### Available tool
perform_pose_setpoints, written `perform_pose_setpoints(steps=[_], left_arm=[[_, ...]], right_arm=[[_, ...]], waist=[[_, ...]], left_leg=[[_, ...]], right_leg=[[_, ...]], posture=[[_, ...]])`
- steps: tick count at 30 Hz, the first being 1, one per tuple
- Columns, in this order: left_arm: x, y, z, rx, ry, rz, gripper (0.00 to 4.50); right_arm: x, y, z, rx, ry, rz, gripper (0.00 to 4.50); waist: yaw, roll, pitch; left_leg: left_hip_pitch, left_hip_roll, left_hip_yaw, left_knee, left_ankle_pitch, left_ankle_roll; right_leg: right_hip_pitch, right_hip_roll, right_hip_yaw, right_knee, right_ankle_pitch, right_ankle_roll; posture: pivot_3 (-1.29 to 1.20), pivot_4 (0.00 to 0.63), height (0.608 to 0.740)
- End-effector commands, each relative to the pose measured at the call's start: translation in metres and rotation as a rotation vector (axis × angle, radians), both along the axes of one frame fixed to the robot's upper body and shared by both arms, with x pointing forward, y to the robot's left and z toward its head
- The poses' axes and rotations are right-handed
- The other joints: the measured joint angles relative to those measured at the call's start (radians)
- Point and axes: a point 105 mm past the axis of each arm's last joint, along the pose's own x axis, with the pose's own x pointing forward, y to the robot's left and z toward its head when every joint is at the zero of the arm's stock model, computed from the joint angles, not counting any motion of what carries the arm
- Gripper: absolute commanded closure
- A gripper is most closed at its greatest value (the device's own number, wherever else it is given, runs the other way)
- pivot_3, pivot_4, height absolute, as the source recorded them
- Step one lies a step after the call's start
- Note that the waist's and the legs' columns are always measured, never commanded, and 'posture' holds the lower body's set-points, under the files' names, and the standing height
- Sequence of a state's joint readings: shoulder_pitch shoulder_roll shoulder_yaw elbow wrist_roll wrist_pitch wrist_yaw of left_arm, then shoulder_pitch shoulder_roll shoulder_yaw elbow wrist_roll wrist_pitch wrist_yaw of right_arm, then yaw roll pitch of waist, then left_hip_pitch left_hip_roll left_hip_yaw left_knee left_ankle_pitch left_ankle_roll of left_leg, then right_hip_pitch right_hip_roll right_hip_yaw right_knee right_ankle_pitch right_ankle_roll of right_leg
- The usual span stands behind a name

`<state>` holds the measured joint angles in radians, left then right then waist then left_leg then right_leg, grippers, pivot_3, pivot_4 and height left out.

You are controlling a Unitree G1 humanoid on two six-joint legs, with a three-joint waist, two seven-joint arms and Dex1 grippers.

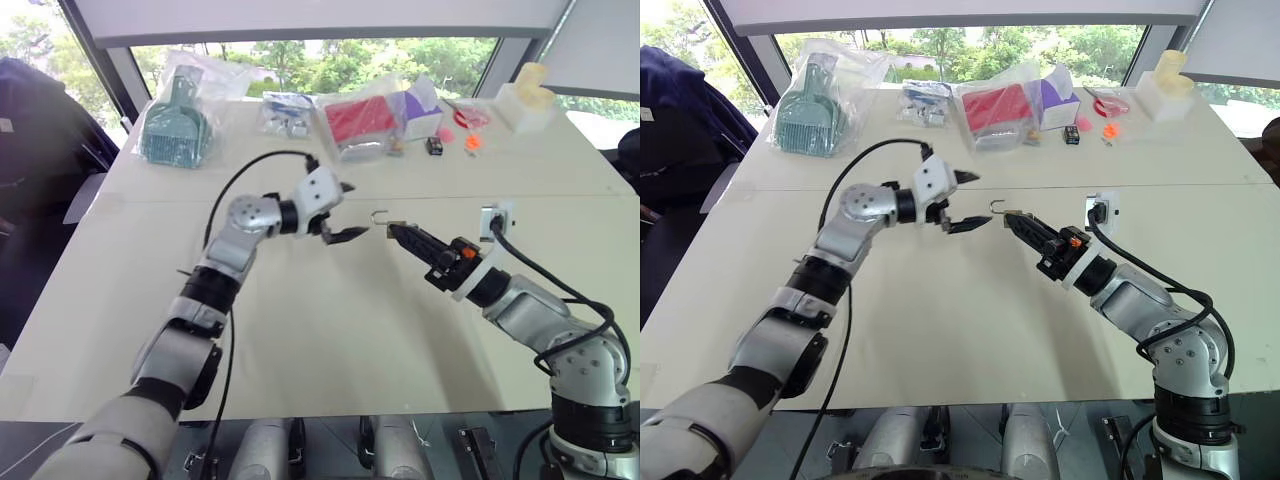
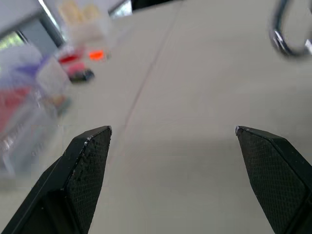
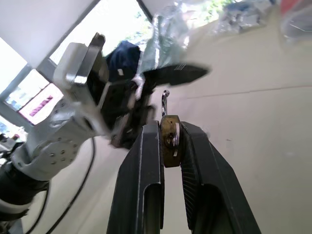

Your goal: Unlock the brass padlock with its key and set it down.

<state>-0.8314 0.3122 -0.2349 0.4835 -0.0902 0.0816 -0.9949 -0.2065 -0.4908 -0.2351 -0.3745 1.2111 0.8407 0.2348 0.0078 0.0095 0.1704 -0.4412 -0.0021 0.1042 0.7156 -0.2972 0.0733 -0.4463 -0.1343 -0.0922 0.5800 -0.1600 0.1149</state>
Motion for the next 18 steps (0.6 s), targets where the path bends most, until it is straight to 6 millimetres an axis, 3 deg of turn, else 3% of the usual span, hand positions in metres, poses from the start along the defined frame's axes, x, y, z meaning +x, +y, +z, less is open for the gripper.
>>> perform_pose_setpoints(steps=[1,11,18], left_arm=[[-0.018,0.012,0.025,-0.088,0.070,-0.054,0.27],[-0.065,0.034,0.029,-0.111,0.219,-0.065,0.27],[-0.072,0.040,0.022,-0.103,0.249,-0.040,0.24]], right_arm=[[0.005,0.003,-0.027,-0.091,0.094,0.000,4.45],[0.039,0.000,-0.052,0.010,0.259,-0.014,4.45],[0.035,-0.008,-0.068,-0.145,0.301,0.031,1.12]], waist=[[0.000,0.000,0.000],[0.003,0.000,0.000],[0.001,0.001,0.000]], left_leg=[[0.000,0.000,0.000,0.000,0.000,0.000],[0.000,0.000,0.000,0.000,0.004,-0.007],[0.000,0.000,0.000,0.000,0.005,-0.008]], right_leg=[[0.000,0.000,0.000,0.000,0.000,0.000],[0.001,0.000,0.000,0.000,-0.002,-0.003],[0.001,0.001,0.000,0.000,-0.002,-0.003]], posture=[[0.00,0.150,0.735],[0.00,0.150,0.735],[0.00,0.150,0.735]])
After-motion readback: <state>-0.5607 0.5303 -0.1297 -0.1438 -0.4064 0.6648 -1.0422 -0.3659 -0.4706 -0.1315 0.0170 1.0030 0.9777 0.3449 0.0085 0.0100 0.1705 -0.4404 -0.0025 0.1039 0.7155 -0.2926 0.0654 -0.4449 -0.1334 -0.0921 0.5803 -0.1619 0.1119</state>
